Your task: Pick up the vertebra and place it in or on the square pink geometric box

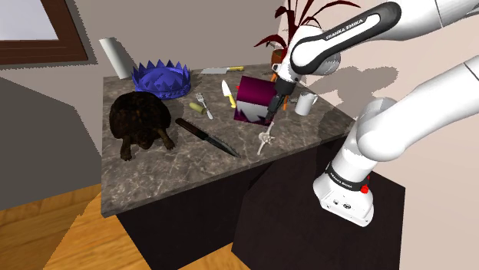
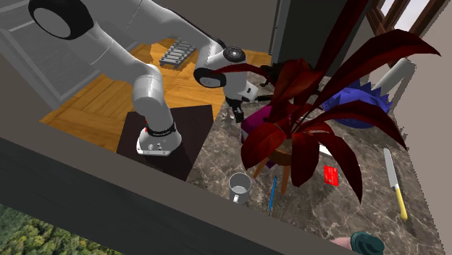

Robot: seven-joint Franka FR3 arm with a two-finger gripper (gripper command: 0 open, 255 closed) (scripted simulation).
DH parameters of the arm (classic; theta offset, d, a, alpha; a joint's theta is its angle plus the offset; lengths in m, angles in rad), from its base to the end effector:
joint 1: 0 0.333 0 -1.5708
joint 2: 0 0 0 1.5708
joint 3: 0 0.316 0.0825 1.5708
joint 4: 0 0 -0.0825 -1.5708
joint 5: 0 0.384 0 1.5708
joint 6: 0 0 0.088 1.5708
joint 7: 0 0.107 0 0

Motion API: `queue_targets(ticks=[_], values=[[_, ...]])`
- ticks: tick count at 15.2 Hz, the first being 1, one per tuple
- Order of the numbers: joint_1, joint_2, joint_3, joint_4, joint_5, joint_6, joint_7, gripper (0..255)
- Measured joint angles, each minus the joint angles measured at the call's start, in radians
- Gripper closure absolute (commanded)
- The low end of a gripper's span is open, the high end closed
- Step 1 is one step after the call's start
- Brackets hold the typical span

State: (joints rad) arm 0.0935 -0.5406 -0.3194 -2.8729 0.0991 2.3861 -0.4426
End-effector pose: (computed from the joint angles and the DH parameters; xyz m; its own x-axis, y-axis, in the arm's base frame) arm 0.3313 -0.0601 0.3316 0.9785 0.1723 0.1135 0.1924 -0.9606 -0.2007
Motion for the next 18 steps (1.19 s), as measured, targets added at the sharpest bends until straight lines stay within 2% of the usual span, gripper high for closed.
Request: queue_targets(ticks=[1,2,3,5,6,7,8,11,12,14,18], values=[[0.008,0.001,-0.010,0.000,0.003,0.012,-0.009,0],[0.013,-0.005,-0.029,0.002,0.003,0.002,-0.027,255],[0.010,-0.009,-0.029,0.000,0.000,0.007,-0.024,255],[0.013,0.044,-0.010,-0.040,0.003,0.126,0.010,255],[0.010,0.062,-0.004,-0.039,-0.001,0.081,0.022,255],[0.005,0.069,-0.005,-0.040,-0.004,-0.012,0.024,255],[0.001,0.058,0.001,-0.050,-0.007,-0.069,0.033,255],[0.004,0.068,0.003,-0.047,-0.005,-0.116,0.036,255],[0.003,0.067,0.002,-0.046,-0.005,-0.116,0.036,0],[0.010,0.068,0.019,-0.036,-0.017,-0.115,0.045,0],[0.068,0.089,0.153,0.028,-0.101,-0.089,0.117,0]])
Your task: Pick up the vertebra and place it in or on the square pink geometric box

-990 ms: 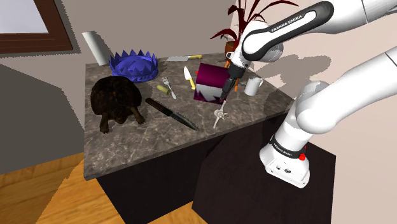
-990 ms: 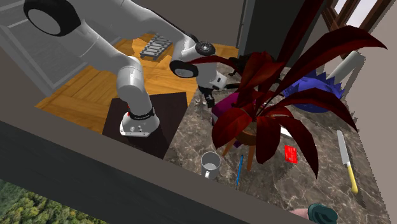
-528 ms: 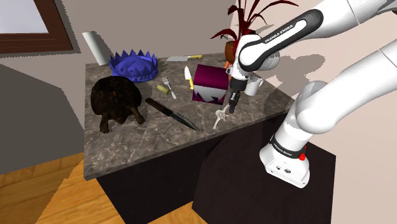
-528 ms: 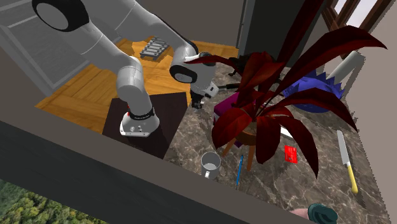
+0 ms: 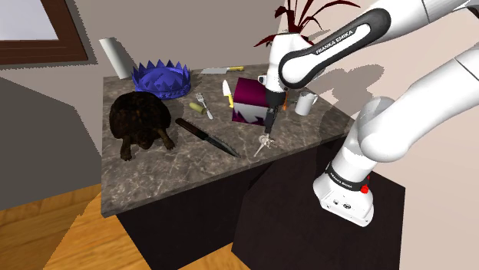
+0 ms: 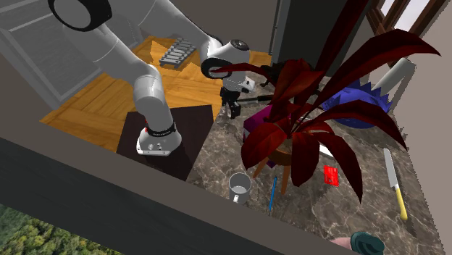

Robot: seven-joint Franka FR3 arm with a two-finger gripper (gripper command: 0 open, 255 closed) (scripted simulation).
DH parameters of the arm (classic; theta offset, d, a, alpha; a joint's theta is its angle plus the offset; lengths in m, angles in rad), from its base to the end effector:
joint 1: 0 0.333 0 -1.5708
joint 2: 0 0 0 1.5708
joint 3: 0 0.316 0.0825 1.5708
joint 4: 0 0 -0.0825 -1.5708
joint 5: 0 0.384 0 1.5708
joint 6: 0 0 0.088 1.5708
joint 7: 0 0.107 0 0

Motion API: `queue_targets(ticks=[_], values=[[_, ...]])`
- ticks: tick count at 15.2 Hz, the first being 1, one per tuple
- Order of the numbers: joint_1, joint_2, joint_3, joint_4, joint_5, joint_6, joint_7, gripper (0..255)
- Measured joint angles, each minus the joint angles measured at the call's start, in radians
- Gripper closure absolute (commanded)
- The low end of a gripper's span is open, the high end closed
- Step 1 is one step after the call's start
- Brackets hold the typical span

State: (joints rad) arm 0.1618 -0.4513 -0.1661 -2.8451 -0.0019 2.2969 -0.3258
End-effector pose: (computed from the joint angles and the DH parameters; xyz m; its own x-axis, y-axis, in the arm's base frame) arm 0.3351 0.0056 0.3111 0.9380 0.3388 -0.0738 0.3311 -0.9383 -0.0997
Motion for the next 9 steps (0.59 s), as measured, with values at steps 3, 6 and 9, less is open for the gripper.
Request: queue_targets(ticks=[3,6,9], values=[[0.016,0.020,0.041,0.008,-0.031,0.031,0.023,0],[0.019,0.058,0.043,-0.007,-0.033,0.086,0.023,0],[0.022,0.096,0.041,-0.021,-0.031,0.138,0.021,0]])
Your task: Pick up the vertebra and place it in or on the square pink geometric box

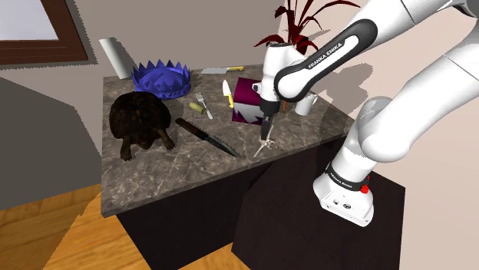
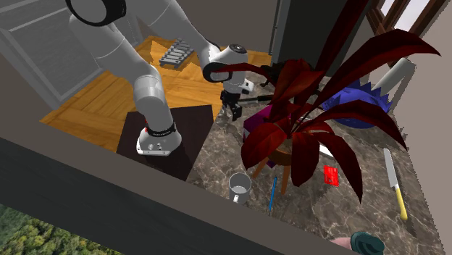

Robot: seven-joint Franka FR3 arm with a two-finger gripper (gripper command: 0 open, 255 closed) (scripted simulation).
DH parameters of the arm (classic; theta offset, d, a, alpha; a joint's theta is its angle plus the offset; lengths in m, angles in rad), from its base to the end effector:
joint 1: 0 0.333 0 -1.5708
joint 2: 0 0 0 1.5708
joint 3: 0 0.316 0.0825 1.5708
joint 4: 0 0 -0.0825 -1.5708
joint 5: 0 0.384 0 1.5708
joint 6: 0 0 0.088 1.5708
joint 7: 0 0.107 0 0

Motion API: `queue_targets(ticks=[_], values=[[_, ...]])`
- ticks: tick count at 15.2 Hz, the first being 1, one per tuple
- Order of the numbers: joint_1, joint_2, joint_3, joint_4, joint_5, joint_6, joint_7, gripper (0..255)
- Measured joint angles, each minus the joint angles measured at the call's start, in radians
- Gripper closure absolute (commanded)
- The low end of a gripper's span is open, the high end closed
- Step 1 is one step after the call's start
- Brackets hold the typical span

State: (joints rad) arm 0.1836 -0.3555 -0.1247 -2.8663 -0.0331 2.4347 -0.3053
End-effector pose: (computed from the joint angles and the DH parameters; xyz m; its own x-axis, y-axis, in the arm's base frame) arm 0.3390 0.0247 0.2823 0.9185 0.3896 -0.0669 0.3873 -0.9208 -0.0461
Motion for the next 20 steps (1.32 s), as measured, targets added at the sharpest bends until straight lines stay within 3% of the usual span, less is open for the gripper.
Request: queue_targets(ticks=[6,7,17,20], values=[[0.002,0.012,0.000,-0.006,0.002,0.018,0.000,0],[0.002,0.012,0.000,-0.006,0.002,0.018,0.000,255],[0.003,0.007,0.002,0.003,0.004,0.024,-0.003,255],[0.002,-0.032,0.008,0.013,0.003,-0.019,0.003,255]])
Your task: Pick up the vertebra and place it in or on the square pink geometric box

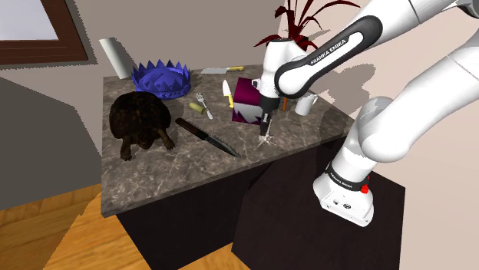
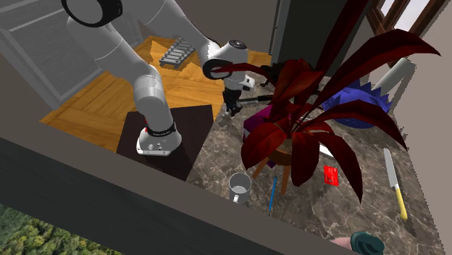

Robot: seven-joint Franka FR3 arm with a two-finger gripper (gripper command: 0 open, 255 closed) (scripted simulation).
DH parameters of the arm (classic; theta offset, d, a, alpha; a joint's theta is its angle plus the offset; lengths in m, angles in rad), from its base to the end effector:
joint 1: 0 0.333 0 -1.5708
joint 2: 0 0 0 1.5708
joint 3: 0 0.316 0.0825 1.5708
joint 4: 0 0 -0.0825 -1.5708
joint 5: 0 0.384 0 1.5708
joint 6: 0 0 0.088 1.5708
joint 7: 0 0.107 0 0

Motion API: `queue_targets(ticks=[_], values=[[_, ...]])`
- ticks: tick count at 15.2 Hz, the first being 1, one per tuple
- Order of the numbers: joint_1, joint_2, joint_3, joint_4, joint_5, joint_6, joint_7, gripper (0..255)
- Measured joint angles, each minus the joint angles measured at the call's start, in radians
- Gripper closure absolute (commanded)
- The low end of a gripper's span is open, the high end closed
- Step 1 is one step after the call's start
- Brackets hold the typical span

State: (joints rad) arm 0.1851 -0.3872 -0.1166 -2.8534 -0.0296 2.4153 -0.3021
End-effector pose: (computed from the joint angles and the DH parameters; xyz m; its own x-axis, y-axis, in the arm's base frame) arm 0.3428 0.0279 0.2965 0.9187 0.3926 -0.0425 0.3911 -0.9195 -0.0399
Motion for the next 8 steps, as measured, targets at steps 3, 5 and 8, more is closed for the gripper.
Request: queue_targets(ticks=[3,5,8], values=[[-0.006,-0.036,0.001,0.006,-0.005,-0.055,0.002,255],[-0.007,-0.062,0.004,0.013,-0.006,-0.096,0.005,255],[0.010,-0.024,0.014,0.043,-0.031,-0.132,-0.032,0]])
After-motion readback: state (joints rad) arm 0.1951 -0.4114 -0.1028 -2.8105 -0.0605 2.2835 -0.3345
